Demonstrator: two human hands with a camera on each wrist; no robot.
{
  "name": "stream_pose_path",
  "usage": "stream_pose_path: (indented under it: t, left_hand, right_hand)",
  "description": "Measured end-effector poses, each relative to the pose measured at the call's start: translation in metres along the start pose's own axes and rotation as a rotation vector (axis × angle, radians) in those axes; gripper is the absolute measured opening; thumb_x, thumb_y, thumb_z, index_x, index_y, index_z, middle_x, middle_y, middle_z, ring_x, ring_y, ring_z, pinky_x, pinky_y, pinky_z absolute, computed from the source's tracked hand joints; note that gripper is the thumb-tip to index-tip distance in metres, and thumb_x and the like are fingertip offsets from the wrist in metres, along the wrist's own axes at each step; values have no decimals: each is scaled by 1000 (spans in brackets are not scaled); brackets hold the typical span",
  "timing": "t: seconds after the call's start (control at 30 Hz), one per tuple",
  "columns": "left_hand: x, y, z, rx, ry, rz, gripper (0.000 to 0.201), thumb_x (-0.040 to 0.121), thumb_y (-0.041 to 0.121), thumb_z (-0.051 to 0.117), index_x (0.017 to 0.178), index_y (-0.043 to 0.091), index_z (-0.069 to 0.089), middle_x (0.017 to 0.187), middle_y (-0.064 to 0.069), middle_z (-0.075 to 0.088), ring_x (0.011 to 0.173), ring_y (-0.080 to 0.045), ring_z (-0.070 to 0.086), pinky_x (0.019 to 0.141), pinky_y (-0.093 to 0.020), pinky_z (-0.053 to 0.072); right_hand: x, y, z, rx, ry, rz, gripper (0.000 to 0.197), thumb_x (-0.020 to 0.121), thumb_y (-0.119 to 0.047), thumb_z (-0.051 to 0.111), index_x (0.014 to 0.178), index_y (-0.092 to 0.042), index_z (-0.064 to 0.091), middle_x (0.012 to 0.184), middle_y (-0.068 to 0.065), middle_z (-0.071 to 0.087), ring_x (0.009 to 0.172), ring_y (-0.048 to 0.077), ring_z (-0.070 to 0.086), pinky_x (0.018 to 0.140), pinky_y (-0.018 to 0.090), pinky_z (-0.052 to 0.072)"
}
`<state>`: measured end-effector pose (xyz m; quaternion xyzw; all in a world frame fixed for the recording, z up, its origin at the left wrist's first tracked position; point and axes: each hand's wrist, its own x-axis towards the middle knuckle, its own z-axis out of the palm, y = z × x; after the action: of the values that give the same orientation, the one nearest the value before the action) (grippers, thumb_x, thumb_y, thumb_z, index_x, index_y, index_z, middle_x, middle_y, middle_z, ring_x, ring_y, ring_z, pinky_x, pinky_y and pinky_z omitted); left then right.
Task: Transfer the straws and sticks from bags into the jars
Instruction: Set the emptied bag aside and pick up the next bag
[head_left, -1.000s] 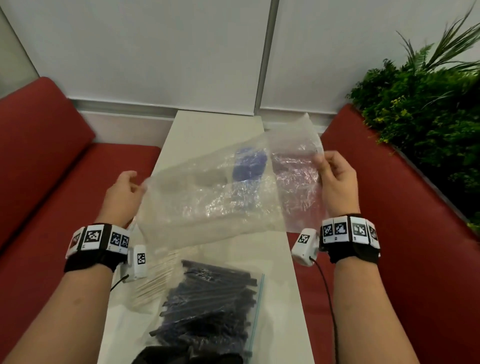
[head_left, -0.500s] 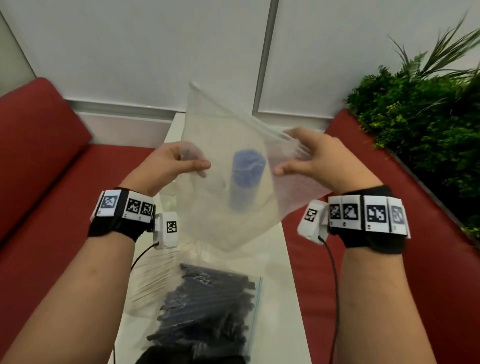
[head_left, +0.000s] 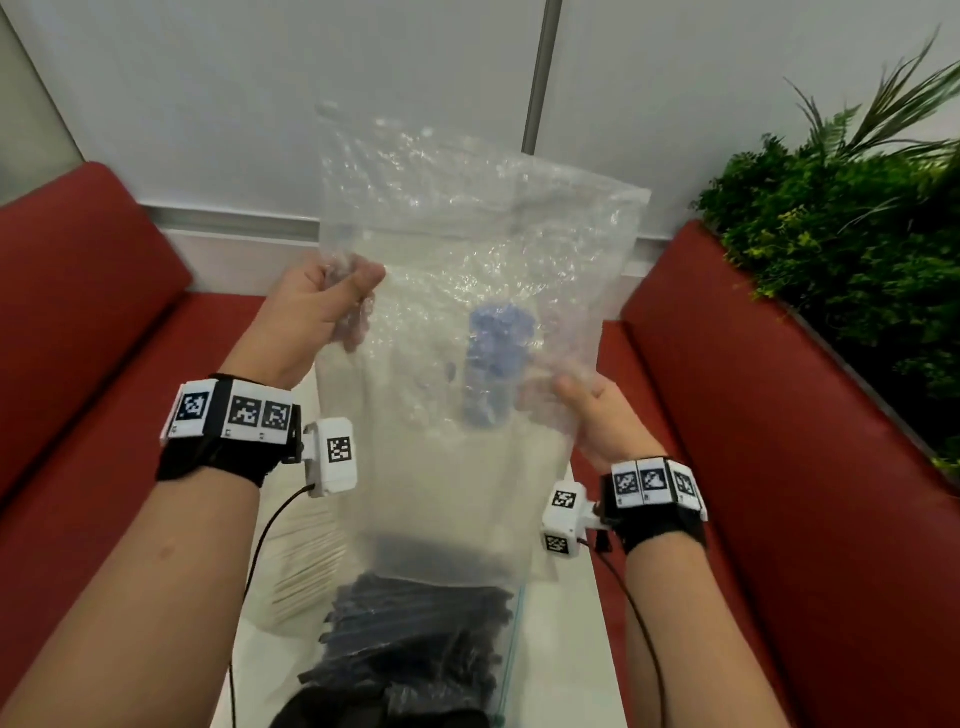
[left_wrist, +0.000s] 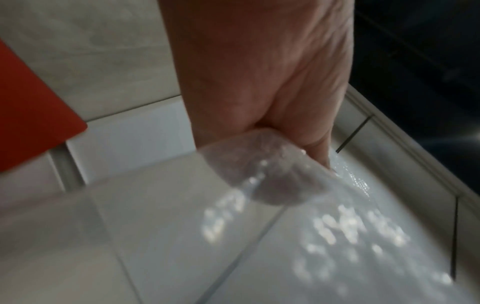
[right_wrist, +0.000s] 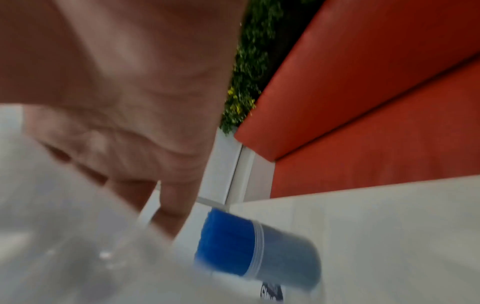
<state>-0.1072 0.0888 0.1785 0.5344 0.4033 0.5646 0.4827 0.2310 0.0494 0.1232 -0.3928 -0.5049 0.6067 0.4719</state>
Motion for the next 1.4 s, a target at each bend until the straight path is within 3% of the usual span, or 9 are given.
stream_pose_path:
  t: [0.17,0.43,0.7,0.83,0.93,1.03,1.23,1.3,1.4]
  left_hand:
    - [-7,-22,-24,95,317,-28,47,66,61,86,92,23,72,66,3,58,50,-9,47,43,-21,40]
    - [-48,-58,-6,-48,-115,-302,27,76,37,82,94,18,81,96,-10,75,71,-20,71,64,-24,58]
    - [-37,-53,-9,-86,-20,-145,23,78,25,81,94,10,81,92,-16,76,84,-25,74,78,-25,59]
    - [-35,-48,-11,-3,9,-94,27,74,29,84,97,15,79,100,-14,77,90,-21,71,81,-24,58]
    - [-32,-42,-17,245,82,-24,43,60,55,89,90,25,80,106,18,70,96,-10,65,87,-22,53]
    - [-27,-33,-16,449,89,65,33,68,53,87,87,28,80,128,42,48,126,6,50,109,-30,37]
    - [-30,-2,35,551,-210,73,21,78,44,82,89,27,77,107,22,74,114,10,60,101,-21,40]
    - [-33,9,58,564,-324,57,15,81,37,82,88,24,78,96,10,76,98,1,68,87,-12,45]
    - [-36,25,74,531,-527,-12,23,86,28,78,94,7,74,95,-4,77,95,-17,72,93,-27,50]
  right_hand:
    - [3,7,-13,82,271,-53,9,84,-25,77,83,-16,79,75,8,68,68,21,57,69,33,46]
    - [-5,5,-9,137,247,39,48,95,-23,66,126,12,57,113,34,57,99,41,53,98,59,44]
    - [-16,-12,-19,50,294,8,60,77,-10,78,127,-8,46,88,12,76,73,22,74,61,30,59]
    - [-20,-16,-30,40,196,-78,81,80,4,76,143,-31,38,78,12,71,73,19,71,71,29,60]
    - [-25,-24,-38,-146,191,-91,54,73,-3,81,124,-15,66,71,1,72,70,12,70,72,26,57]
    - [-27,-27,-40,-479,297,-35,37,74,-12,86,109,-14,74,82,-1,73,79,15,68,73,34,55]
    - [-12,-33,6,-1071,98,82,138,49,-55,93,153,-55,2,167,-4,6,154,20,1,122,58,7]
    - [-7,-30,33,-1112,-21,-6,125,50,-59,90,147,-62,11,163,-14,20,151,5,8,118,54,0]
    - [-2,-25,51,-970,-119,14,44,68,-38,88,108,-37,70,100,-19,70,88,-17,55,103,36,42]
